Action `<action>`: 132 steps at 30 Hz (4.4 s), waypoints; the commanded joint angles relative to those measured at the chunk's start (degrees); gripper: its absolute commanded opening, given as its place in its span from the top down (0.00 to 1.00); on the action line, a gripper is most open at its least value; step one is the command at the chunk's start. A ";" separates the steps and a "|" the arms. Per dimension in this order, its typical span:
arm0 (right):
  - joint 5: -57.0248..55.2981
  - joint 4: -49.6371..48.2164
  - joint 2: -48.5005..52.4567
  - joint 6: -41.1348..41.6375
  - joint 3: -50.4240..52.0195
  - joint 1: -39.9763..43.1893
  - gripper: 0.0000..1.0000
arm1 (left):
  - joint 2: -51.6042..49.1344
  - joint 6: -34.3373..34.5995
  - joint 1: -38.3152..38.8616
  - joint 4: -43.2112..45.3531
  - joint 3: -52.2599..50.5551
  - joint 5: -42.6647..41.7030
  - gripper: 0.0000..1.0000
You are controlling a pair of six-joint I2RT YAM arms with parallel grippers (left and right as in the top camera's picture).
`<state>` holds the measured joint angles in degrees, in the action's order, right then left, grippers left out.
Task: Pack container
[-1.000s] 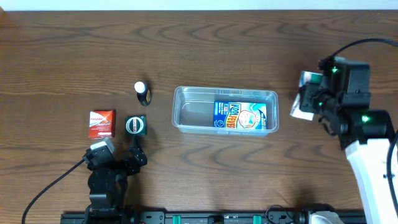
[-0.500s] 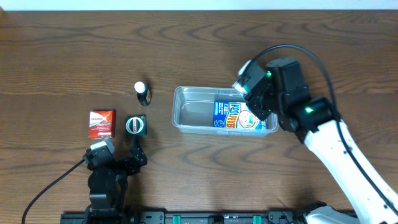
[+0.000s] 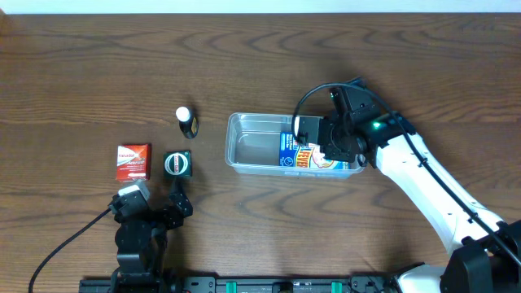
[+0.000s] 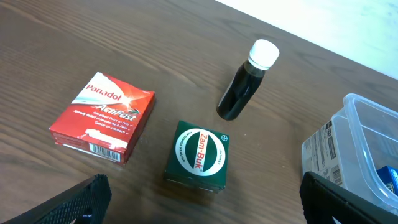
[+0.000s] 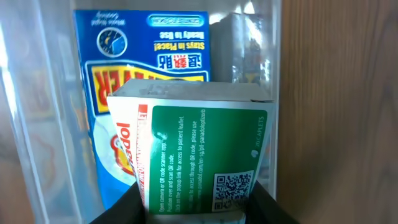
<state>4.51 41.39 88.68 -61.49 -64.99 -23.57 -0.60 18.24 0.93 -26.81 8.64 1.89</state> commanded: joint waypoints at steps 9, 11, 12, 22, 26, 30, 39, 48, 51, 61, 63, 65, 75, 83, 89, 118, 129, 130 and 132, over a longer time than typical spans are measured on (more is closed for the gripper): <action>0.87 -0.31 3.48 -10.38 -0.68 -0.35 0.65 | 0.26 0.52 0.17 -0.09 -0.98 0.24 0.02; 0.28 -1.11 4.79 -10.32 -0.68 -0.33 0.65 | 0.26 0.52 0.17 -0.09 -0.98 0.22 0.02; -0.39 -1.62 5.44 -10.03 -0.68 -0.35 0.63 | 0.26 0.52 0.17 -0.09 -0.98 0.22 0.02; -13.73 -10.12 1.73 15.34 -2.43 -0.50 0.01 | 0.26 0.52 0.17 -0.09 -0.98 0.22 0.02; -13.73 -10.08 -4.28 26.80 -2.54 -0.17 0.01 | 0.26 0.52 0.17 -0.09 -0.98 0.22 0.02; -13.75 -8.28 -10.91 48.50 -2.54 2.03 0.01 | 0.26 0.52 0.17 -0.09 -0.98 0.24 0.02; -13.75 14.05 -14.08 89.13 -2.32 17.09 0.01 | 0.26 0.52 0.17 -0.09 -0.98 0.22 0.02; -13.29 19.52 -12.07 90.18 -2.29 25.70 0.01 | 0.26 0.52 0.17 -0.09 -0.98 0.24 0.02; -13.29 19.65 -12.07 90.18 -2.29 25.70 0.01 | 0.26 0.52 0.17 -0.09 -0.98 0.22 0.02; -13.29 19.65 -12.07 90.18 -2.29 25.70 0.01 | 0.26 0.50 0.17 0.31 -0.90 -1.20 0.02; -13.29 19.65 -12.07 90.18 -2.29 25.70 0.01 | -0.04 0.22 0.17 -0.11 0.52 -2.93 0.02; -13.29 19.65 -12.07 90.18 -2.29 25.70 0.01 | -2.14 -0.63 0.15 -1.99 4.22 -2.67 0.02; -13.29 19.65 -12.07 90.18 -2.29 25.70 0.01 | -45.24 -6.49 -0.39 -19.96 39.47 1.81 0.02; -13.29 19.65 -12.07 90.18 -2.29 25.70 0.01 | -77.99 -9.79 -9.16 -33.90 65.64 1.77 0.02; -13.29 19.65 -12.07 90.18 -2.29 25.70 0.01 | -89.15 -15.02 -14.45 -35.71 66.60 1.75 0.02; -13.29 19.65 -12.07 90.18 -2.29 25.70 0.01 | -112.15 -35.82 -19.93 -27.19 66.53 1.57 0.02; -13.29 19.65 -12.07 90.18 -2.29 25.70 0.01 | -116.41 -33.55 -19.82 -27.34 66.49 1.55 0.02; -13.29 19.65 -12.07 90.18 -2.29 25.70 0.01 | -116.15 -33.33 -19.82 -27.50 66.51 1.55 0.02; -13.29 19.65 -12.07 90.18 -2.29 25.70 0.01 | -115.32 -32.33 -19.82 -27.50 66.53 1.55 0.04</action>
<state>-8.60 61.01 76.47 28.08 -67.22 1.76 -115.39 -16.16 -18.96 -54.50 74.94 2.07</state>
